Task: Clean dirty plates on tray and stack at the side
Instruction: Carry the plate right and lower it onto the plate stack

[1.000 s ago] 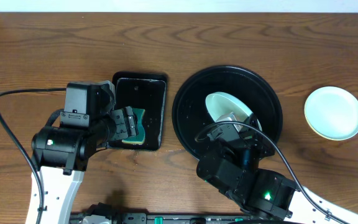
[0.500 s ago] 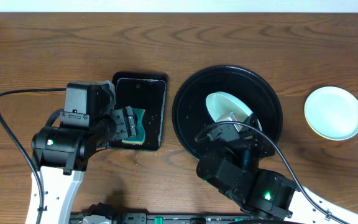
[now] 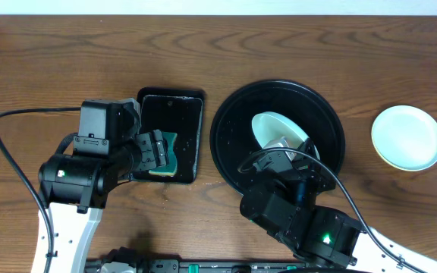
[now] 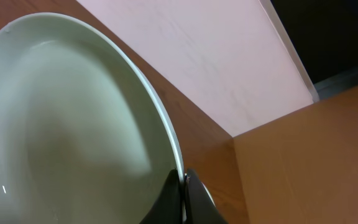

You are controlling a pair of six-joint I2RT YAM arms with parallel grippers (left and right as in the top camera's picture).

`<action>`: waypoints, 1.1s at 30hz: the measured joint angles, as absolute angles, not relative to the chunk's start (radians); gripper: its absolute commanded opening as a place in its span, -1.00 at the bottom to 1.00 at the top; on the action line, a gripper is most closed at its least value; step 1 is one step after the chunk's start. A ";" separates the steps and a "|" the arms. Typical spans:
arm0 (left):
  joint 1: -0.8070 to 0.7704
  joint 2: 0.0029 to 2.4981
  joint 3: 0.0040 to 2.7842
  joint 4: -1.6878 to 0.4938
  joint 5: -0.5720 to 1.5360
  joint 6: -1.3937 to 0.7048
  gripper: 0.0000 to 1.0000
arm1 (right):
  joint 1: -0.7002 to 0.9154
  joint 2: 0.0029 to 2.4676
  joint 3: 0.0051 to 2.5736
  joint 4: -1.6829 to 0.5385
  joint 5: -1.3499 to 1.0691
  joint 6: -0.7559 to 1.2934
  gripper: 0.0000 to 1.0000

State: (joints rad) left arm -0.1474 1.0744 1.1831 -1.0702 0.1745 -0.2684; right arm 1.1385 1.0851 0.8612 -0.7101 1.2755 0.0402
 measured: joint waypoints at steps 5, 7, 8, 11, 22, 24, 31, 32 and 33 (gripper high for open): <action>-0.147 1.074 1.183 -1.070 0.175 -0.268 0.64 | 1.139 1.085 0.861 -0.710 1.275 0.040 -0.98; -0.147 1.074 1.183 -1.070 0.175 -0.268 0.64 | 1.139 1.085 0.861 -0.710 1.275 0.040 -0.98; -0.147 1.074 1.183 -1.070 0.175 -0.268 0.64 | 1.139 1.085 0.861 -0.710 1.275 0.040 -0.98; -0.147 1.074 1.183 -1.070 0.175 -0.268 0.64 | 1.139 1.085 0.861 -0.710 1.275 0.040 -0.97; -0.147 1.074 1.183 -1.070 0.175 -0.268 0.64 | 1.139 1.085 0.861 -0.710 1.275 0.040 -0.98; -0.147 1.074 1.183 -1.070 0.175 -0.268 0.64 | 1.139 1.085 0.861 -0.710 1.275 0.040 -0.98; -0.147 1.074 1.183 -1.070 0.174 -0.268 0.64 | 1.137 1.085 0.861 -0.699 1.258 0.069 -0.98; -0.147 1.074 1.183 -1.070 0.175 -0.268 0.64 | 1.131 1.085 0.861 -0.693 1.232 0.088 -0.98; -0.147 1.074 1.183 -1.070 0.174 -0.268 0.64 | 1.122 1.085 0.861 -0.693 1.200 0.113 -0.98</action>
State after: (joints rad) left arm -0.1474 1.0744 1.1831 -1.0702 0.1741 -0.2684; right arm 1.1217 1.0851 0.8612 -0.6926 1.1999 0.1131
